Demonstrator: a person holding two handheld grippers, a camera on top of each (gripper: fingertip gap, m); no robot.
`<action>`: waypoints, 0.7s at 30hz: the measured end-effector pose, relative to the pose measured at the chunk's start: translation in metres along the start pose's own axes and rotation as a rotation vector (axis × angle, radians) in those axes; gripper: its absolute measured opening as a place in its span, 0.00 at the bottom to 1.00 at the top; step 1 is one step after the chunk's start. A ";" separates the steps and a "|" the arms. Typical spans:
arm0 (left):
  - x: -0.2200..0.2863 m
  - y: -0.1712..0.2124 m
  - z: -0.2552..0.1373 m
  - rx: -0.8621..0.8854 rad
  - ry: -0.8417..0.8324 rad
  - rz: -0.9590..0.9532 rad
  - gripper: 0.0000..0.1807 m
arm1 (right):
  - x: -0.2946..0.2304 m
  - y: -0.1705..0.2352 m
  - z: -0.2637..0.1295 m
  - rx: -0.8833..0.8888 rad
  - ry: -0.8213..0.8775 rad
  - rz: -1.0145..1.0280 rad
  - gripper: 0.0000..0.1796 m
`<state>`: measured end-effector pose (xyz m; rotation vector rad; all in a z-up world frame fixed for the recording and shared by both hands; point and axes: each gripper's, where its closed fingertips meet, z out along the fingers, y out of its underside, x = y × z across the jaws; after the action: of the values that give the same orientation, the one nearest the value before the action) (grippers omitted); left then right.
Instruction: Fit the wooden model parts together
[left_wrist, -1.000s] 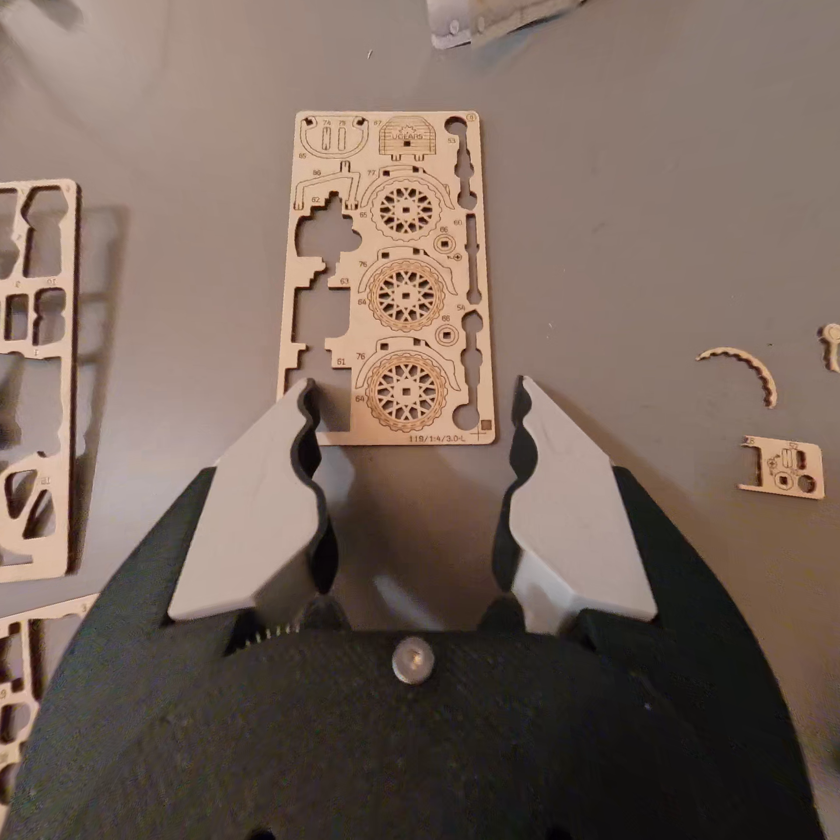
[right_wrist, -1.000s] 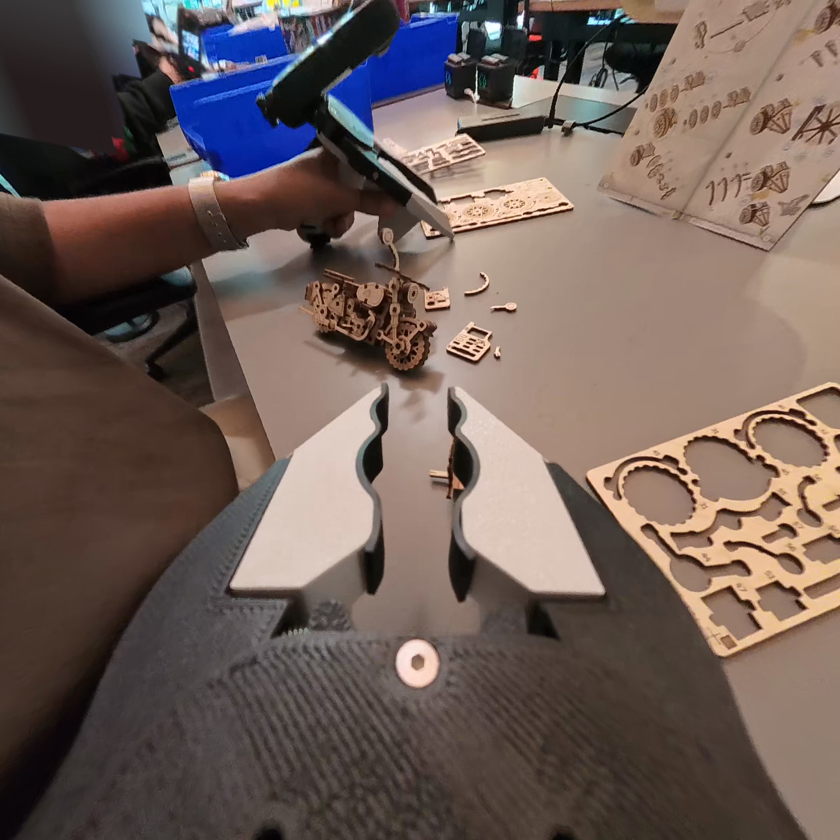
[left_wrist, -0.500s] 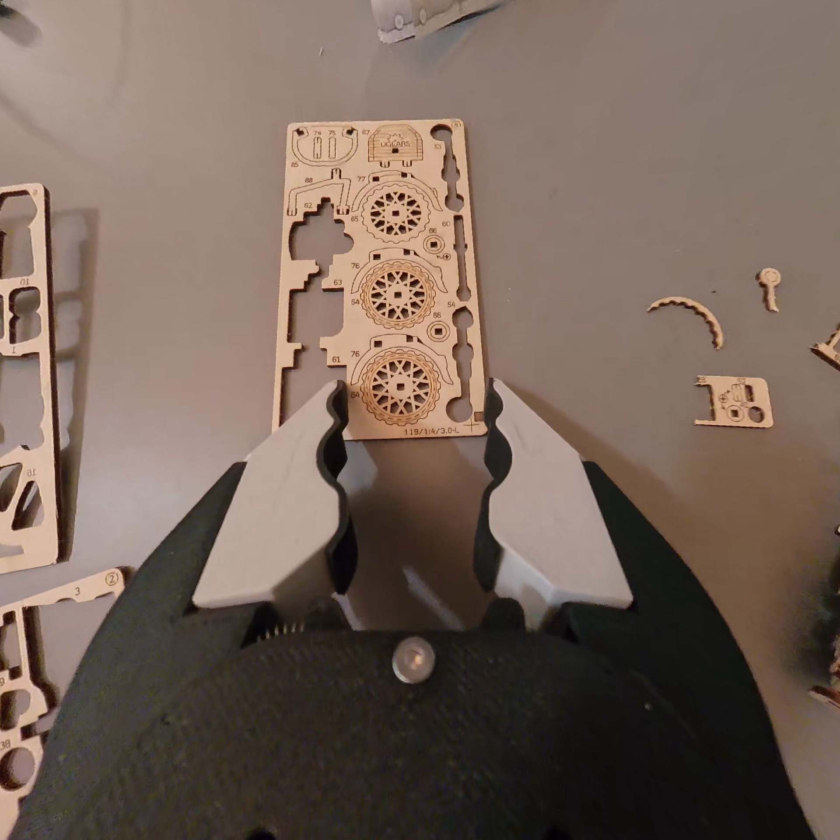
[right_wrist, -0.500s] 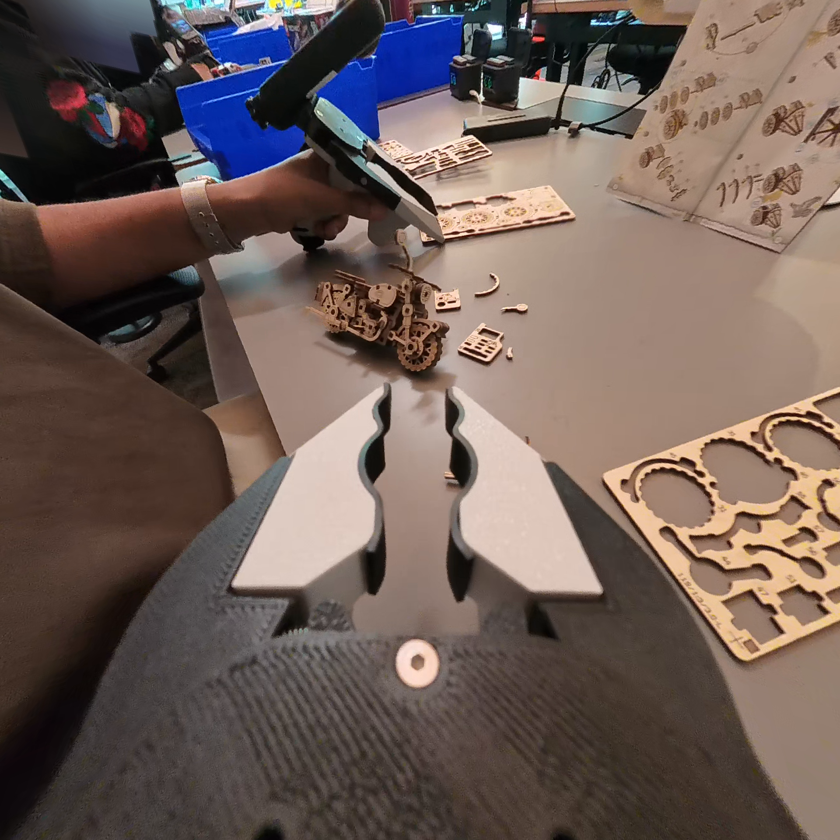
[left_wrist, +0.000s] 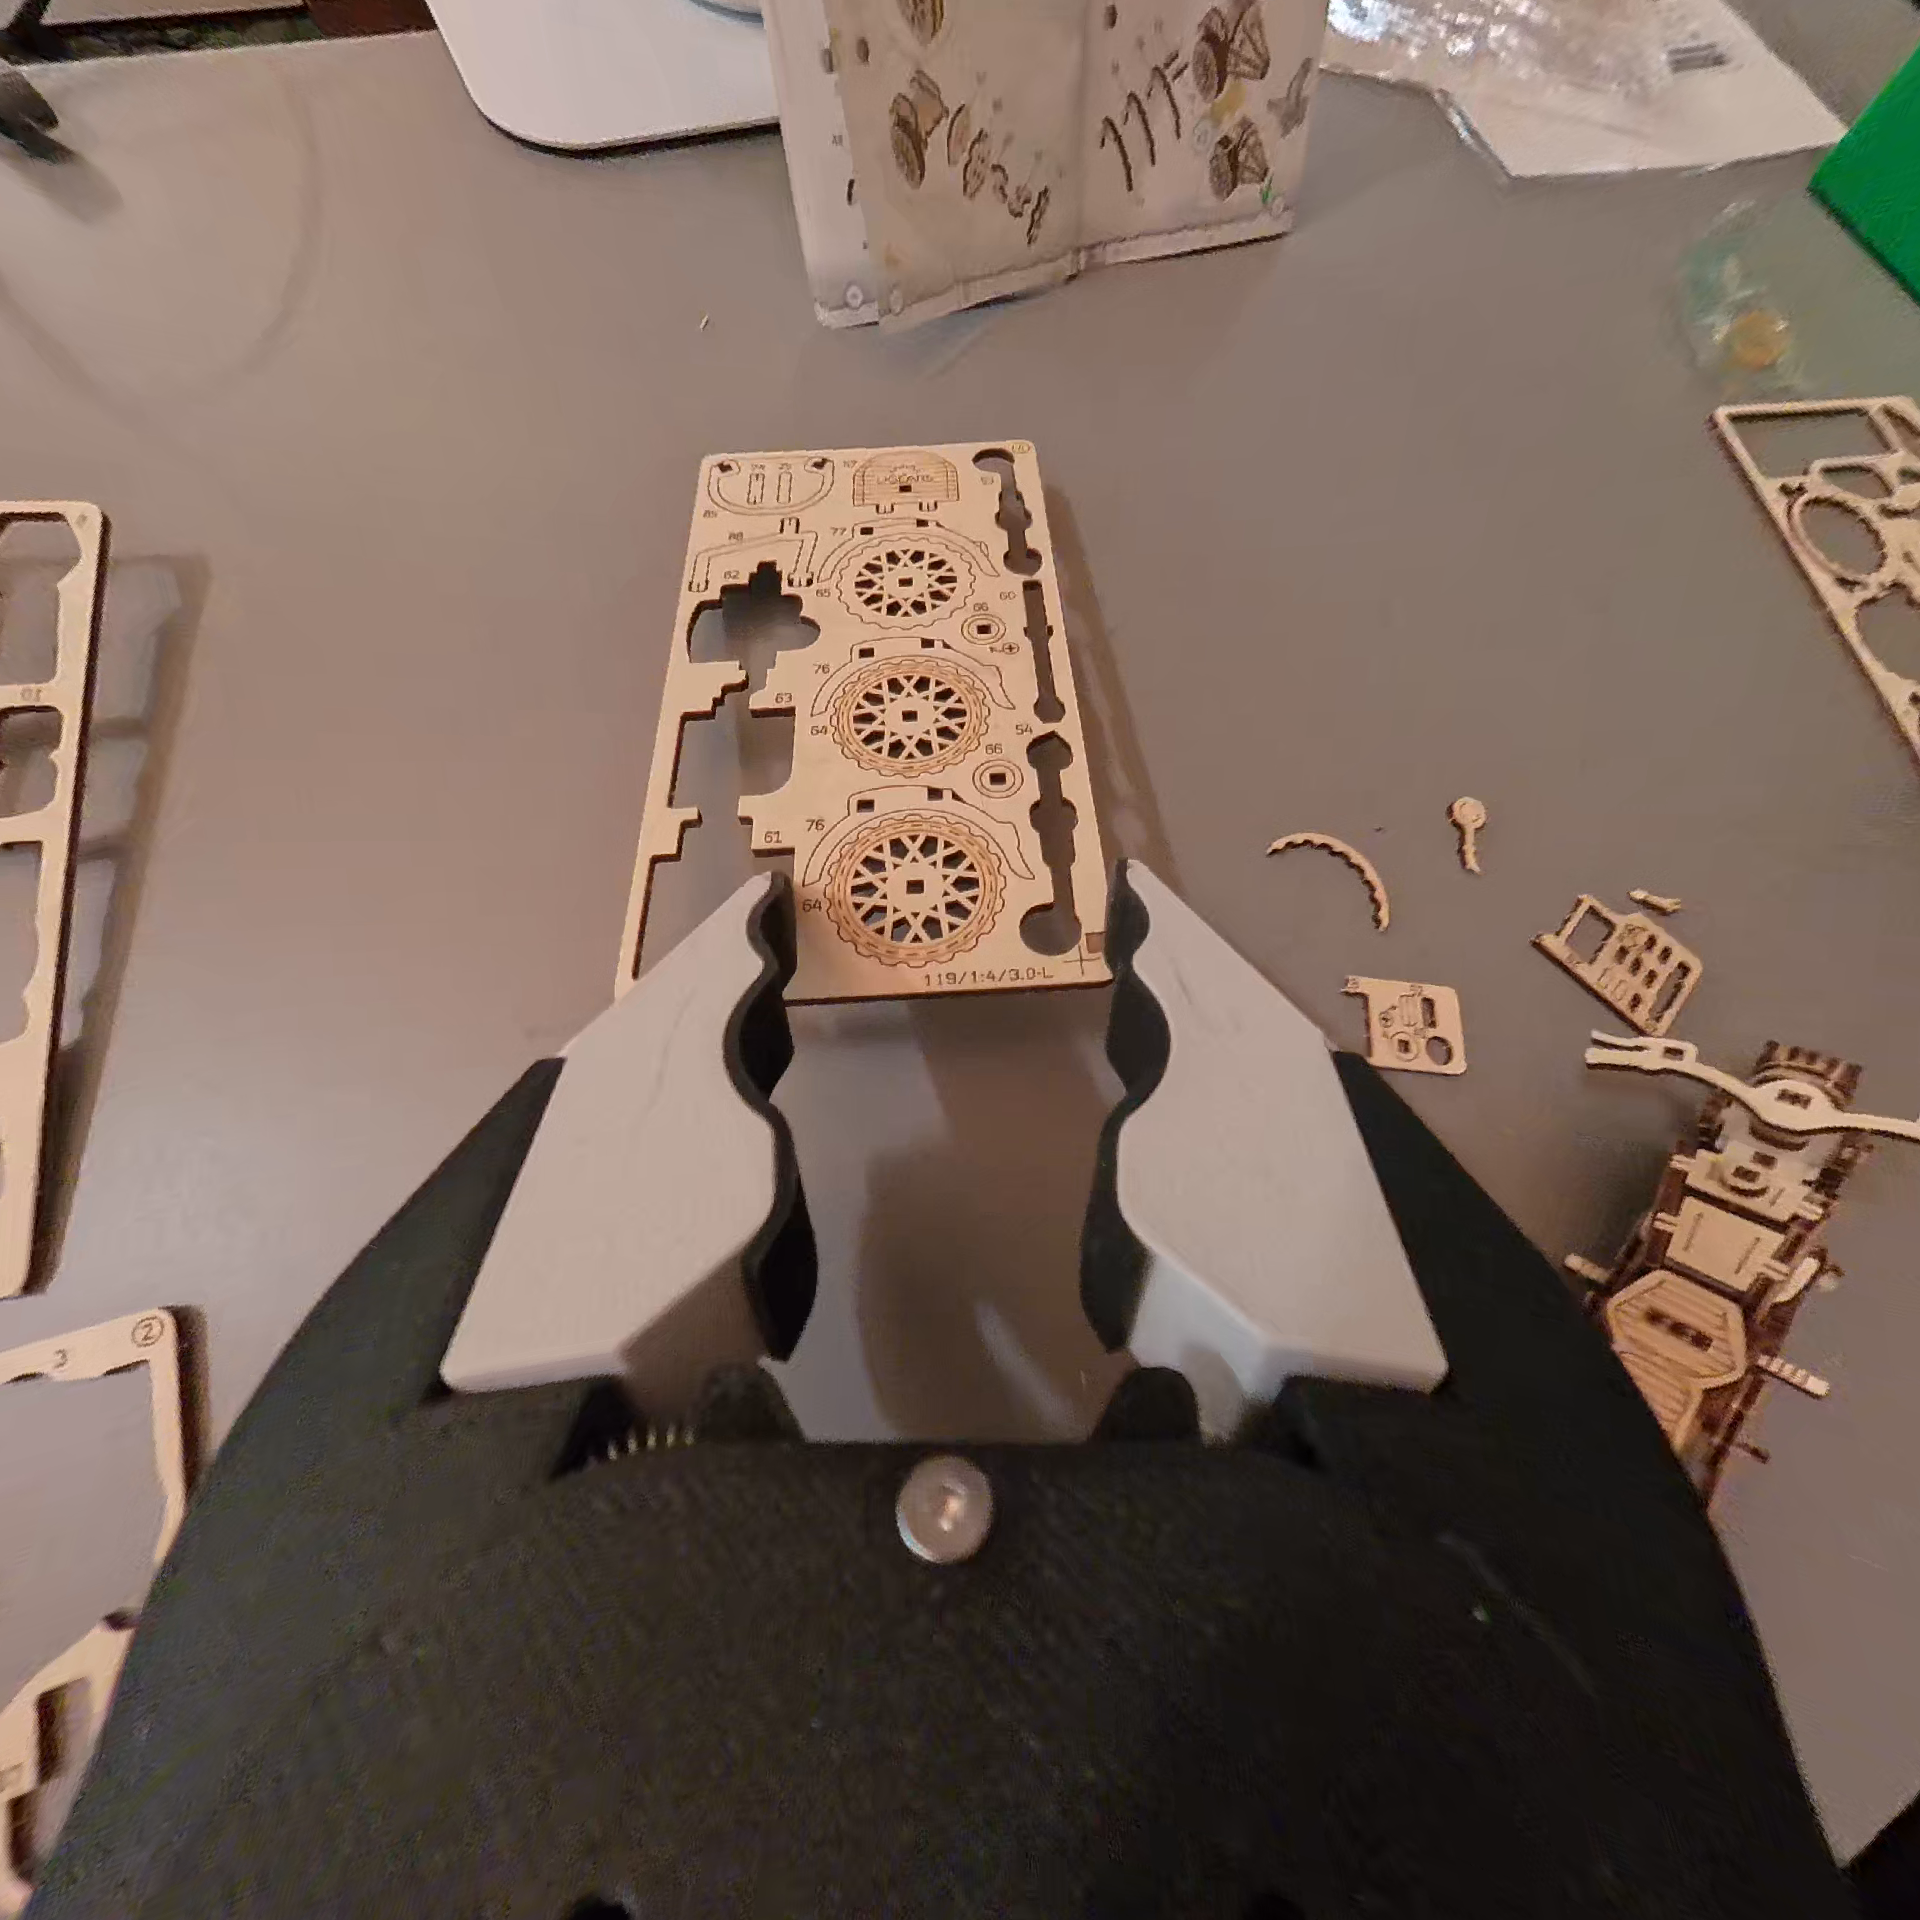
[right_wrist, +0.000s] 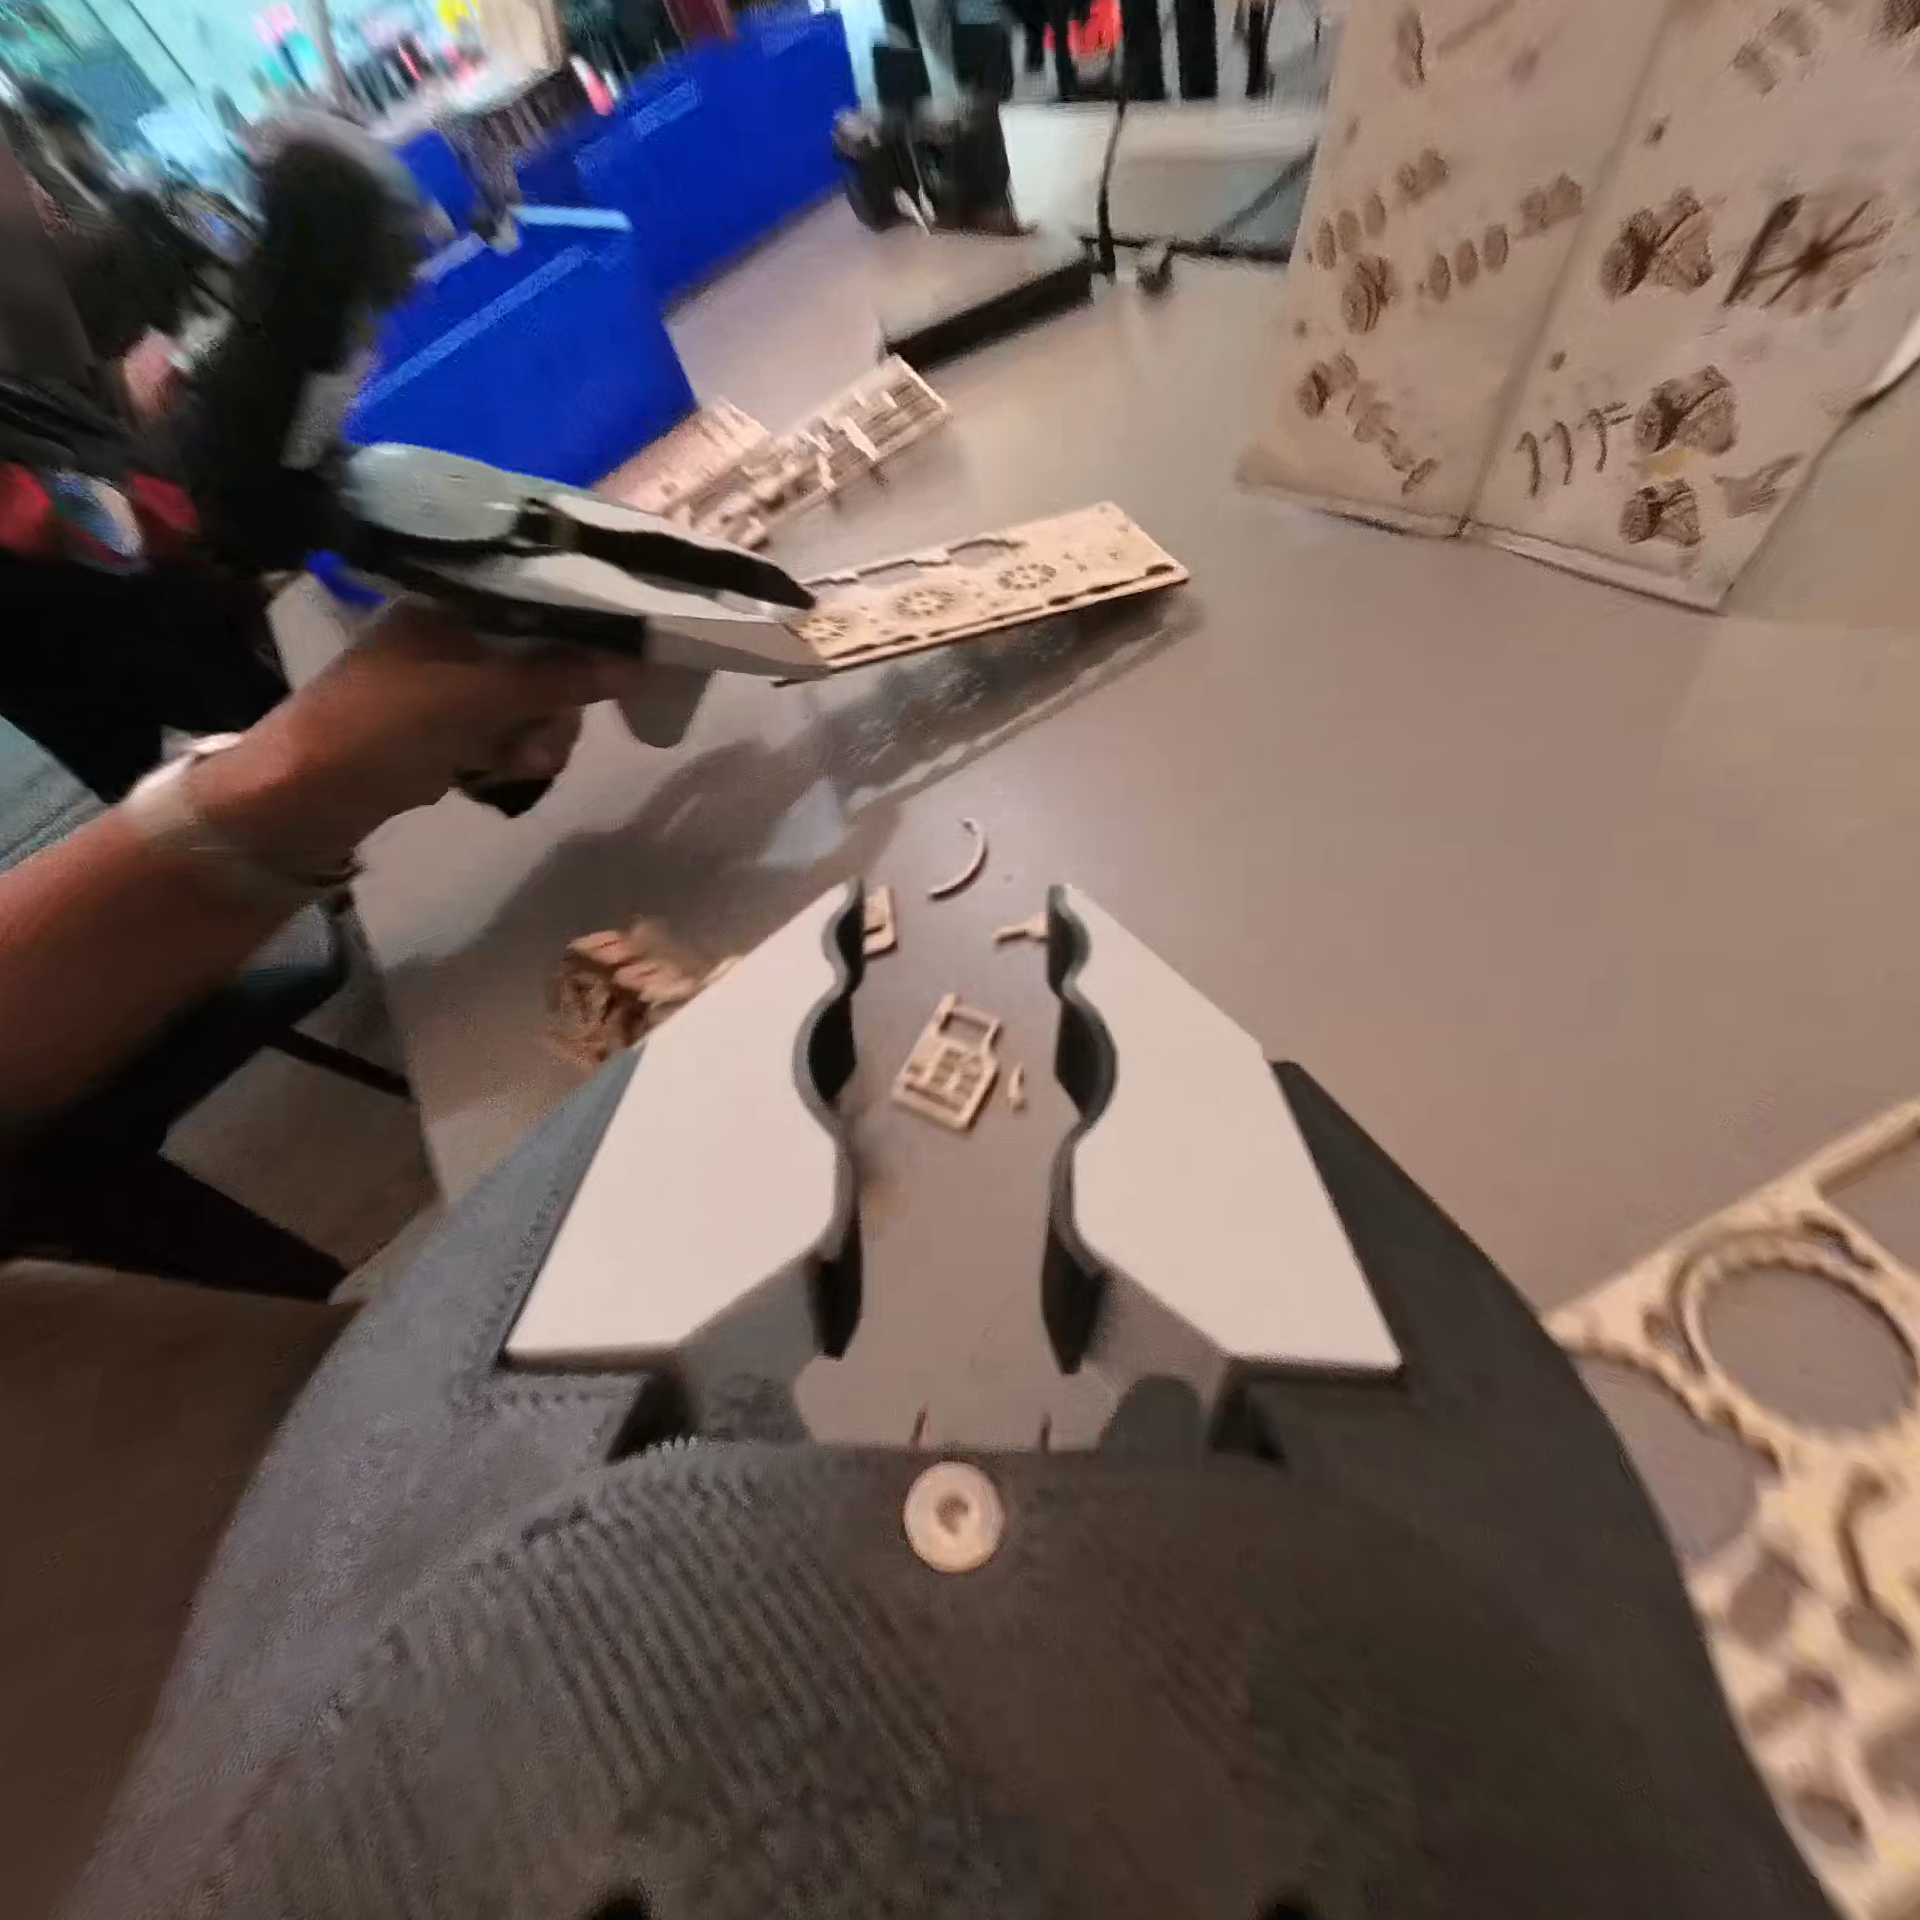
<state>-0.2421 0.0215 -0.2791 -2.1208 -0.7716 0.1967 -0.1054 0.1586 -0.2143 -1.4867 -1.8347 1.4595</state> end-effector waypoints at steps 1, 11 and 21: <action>0.001 -0.001 0.000 0.008 0.013 -0.016 0.34 | 0.005 -0.002 0.021 -0.045 -0.012 0.025 0.24; 0.006 0.000 -0.001 0.068 0.137 -0.177 0.33 | -0.012 -0.018 0.171 -0.175 -0.360 0.609 0.41; 0.042 -0.024 -0.020 0.265 0.390 -0.186 0.34 | -0.026 -0.034 0.180 -0.160 -0.475 0.548 0.01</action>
<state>-0.2114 0.0441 -0.2425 -1.7512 -0.6620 -0.2002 -0.2531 0.0526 -0.2493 -1.9623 -1.9217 2.1124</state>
